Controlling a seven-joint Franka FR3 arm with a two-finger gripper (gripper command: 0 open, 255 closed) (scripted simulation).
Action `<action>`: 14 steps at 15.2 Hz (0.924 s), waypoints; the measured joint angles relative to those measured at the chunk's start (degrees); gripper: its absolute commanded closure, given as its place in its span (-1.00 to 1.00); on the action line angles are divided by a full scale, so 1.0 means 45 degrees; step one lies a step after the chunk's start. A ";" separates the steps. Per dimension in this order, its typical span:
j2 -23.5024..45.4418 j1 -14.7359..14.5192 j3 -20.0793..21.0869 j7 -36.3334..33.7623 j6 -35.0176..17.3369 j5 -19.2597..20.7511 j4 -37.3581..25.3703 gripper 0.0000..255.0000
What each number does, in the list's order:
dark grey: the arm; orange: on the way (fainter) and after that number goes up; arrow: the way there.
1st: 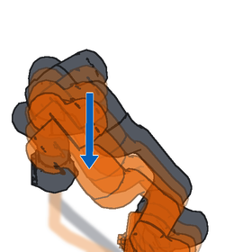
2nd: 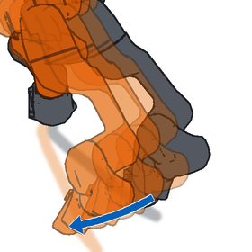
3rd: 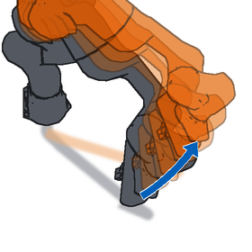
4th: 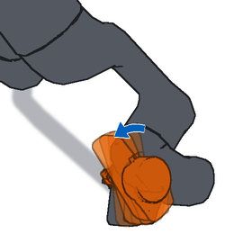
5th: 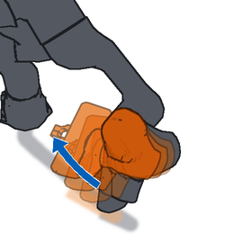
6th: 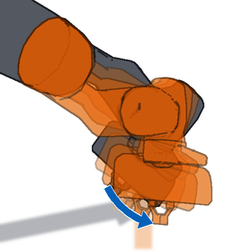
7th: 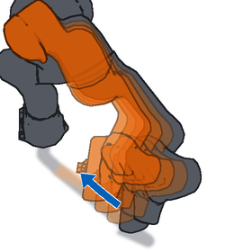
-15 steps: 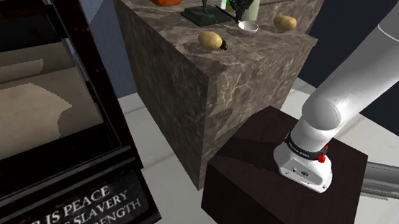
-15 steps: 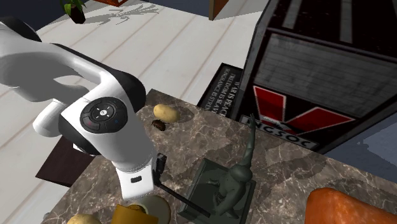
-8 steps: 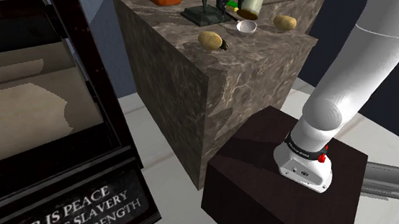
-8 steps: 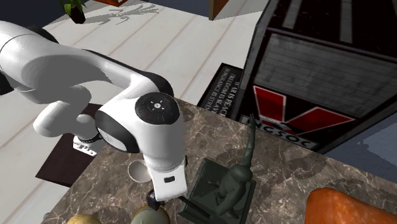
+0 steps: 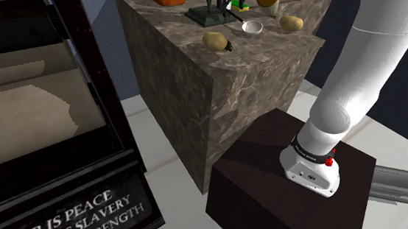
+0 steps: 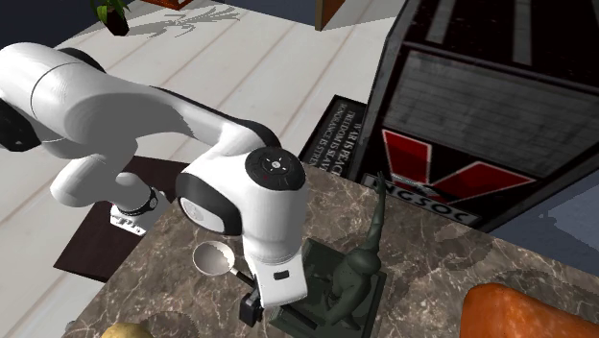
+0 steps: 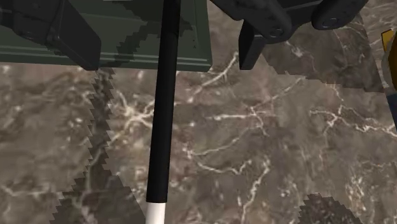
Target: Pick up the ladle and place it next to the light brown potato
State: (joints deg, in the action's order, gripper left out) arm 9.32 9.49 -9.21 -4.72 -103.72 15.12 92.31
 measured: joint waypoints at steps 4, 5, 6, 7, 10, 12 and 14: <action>-0.0102 0.0037 -0.0003 -0.0038 -0.0396 0.0013 0.0207 -1.00; -0.0083 0.0042 -0.0002 -0.0043 -0.0402 0.0010 0.0183 -1.00; -0.0070 0.0052 -0.0001 -0.0022 -0.0397 -0.0004 0.0163 -1.00; -0.0113 0.0063 0.0001 0.0002 -0.0486 -0.0003 0.0239 -1.00; -0.0187 0.0058 0.0012 -0.0053 -0.0611 0.0019 0.0345 1.00; -0.0086 0.0096 0.0004 0.0077 -0.0506 -0.0037 0.0203 1.00; -0.0136 0.0178 -0.0034 0.0247 -0.0631 -0.0256 0.0283 1.00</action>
State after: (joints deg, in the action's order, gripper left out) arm 8.70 10.29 -9.36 -3.61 -106.57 13.97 93.58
